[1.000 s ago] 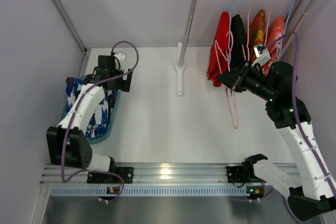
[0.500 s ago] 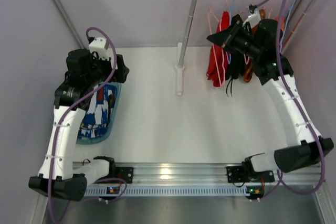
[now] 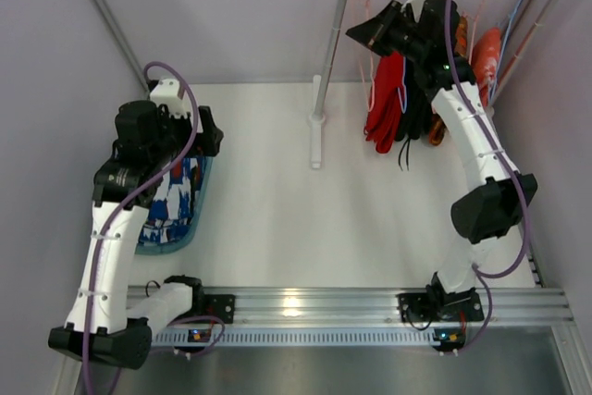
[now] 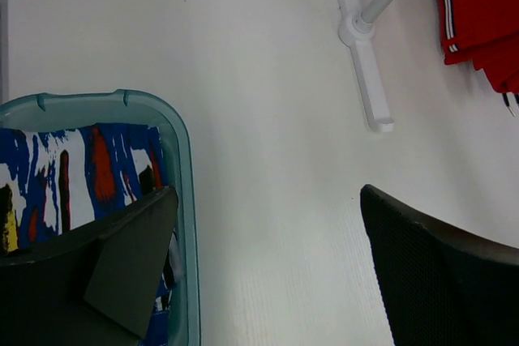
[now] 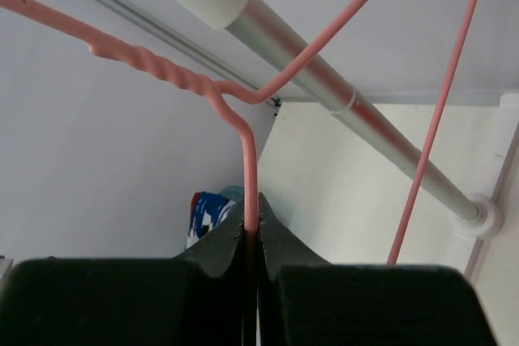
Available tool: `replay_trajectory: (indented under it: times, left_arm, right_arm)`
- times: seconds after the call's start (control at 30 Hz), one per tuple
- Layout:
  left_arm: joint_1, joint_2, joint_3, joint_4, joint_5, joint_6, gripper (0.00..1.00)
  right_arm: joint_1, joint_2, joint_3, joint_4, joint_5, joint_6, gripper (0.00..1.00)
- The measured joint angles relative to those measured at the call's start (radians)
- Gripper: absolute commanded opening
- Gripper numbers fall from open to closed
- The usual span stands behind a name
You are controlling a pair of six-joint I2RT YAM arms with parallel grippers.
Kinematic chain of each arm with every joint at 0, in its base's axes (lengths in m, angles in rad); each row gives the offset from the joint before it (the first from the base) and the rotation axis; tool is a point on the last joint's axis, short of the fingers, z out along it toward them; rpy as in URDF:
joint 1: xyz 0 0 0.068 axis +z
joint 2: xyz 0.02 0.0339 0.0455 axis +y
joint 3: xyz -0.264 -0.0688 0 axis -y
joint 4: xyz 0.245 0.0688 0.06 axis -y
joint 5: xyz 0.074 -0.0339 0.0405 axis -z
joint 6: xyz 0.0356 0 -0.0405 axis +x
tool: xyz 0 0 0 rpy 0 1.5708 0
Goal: Remove the trousers from the hanger
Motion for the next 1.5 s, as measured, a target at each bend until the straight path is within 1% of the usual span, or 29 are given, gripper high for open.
replay_trajectory:
  times: [0.17,0.43,0.47,0.53,0.63,0.67,0.73,0.77,0.83,0.87,0.9,0.93,0.97,1.0,1.13,1.33,1.5]
  left_arm:
    - [0.000,-0.001,-0.030,0.000,-0.023,-0.016,0.99]
    - [0.000,0.005,-0.040,-0.015,-0.015,-0.001,0.99]
    - [0.000,0.006,-0.040,-0.019,-0.012,0.003,0.99]
    - [0.000,0.010,-0.040,-0.032,0.000,0.020,0.99]
    - [0.000,0.018,-0.040,-0.048,0.015,0.041,0.99]
    - [0.000,0.021,-0.040,-0.052,0.021,0.046,0.99]
    - [0.000,0.026,-0.040,-0.059,0.031,0.054,0.99]
    - [0.000,0.027,-0.040,-0.060,0.035,0.059,0.99]
    - [0.000,0.028,-0.040,-0.060,0.047,0.067,0.99]
    - [0.000,0.029,-0.040,-0.060,0.053,0.069,0.99]
    - [0.000,0.030,-0.039,-0.060,0.060,0.072,0.99]
    - [0.000,0.032,-0.037,-0.060,0.070,0.073,0.99]
    - [0.000,0.037,-0.034,-0.061,0.081,0.075,0.99]
    - [0.000,0.043,-0.029,-0.061,0.092,0.075,0.99]
    - [0.000,0.082,-0.010,-0.058,0.129,0.092,0.99]
    - [-0.003,0.167,0.042,-0.046,0.151,0.117,0.99]
    - [-0.036,0.217,0.113,-0.023,0.141,0.120,0.99]
  right_arm:
    - [-0.002,0.066,0.080,0.016,0.000,-0.008,0.00]
    - [-0.012,0.106,0.043,0.033,-0.023,-0.008,0.00]
    - [-0.013,0.106,0.036,0.036,-0.027,-0.008,0.01]
    - [-0.013,0.106,0.021,0.039,-0.037,-0.008,0.07]
    - [-0.014,0.101,-0.017,0.050,-0.052,-0.011,0.18]
    - [-0.015,0.098,-0.031,0.050,-0.055,-0.015,0.30]
    - [-0.015,0.089,-0.062,0.050,-0.060,-0.021,0.41]
    - [-0.016,0.080,-0.082,0.050,-0.063,-0.027,0.50]
    - [-0.018,0.059,-0.109,0.047,-0.065,-0.034,0.64]
    - [-0.020,0.047,-0.119,0.043,-0.067,-0.038,0.76]
    - [-0.022,0.032,-0.126,0.042,-0.068,-0.043,0.82]
    - [-0.025,0.008,-0.139,0.040,-0.068,-0.053,0.92]
    - [-0.027,-0.016,-0.148,0.038,-0.068,-0.058,0.97]
    - [-0.030,-0.047,-0.163,0.035,-0.072,-0.066,1.00]
    - [-0.042,-0.202,-0.225,0.021,-0.059,-0.113,0.99]
    - [-0.075,-0.522,-0.408,0.005,-0.022,-0.206,0.99]
    - [-0.078,-0.722,-0.561,-0.006,-0.011,-0.267,0.99]
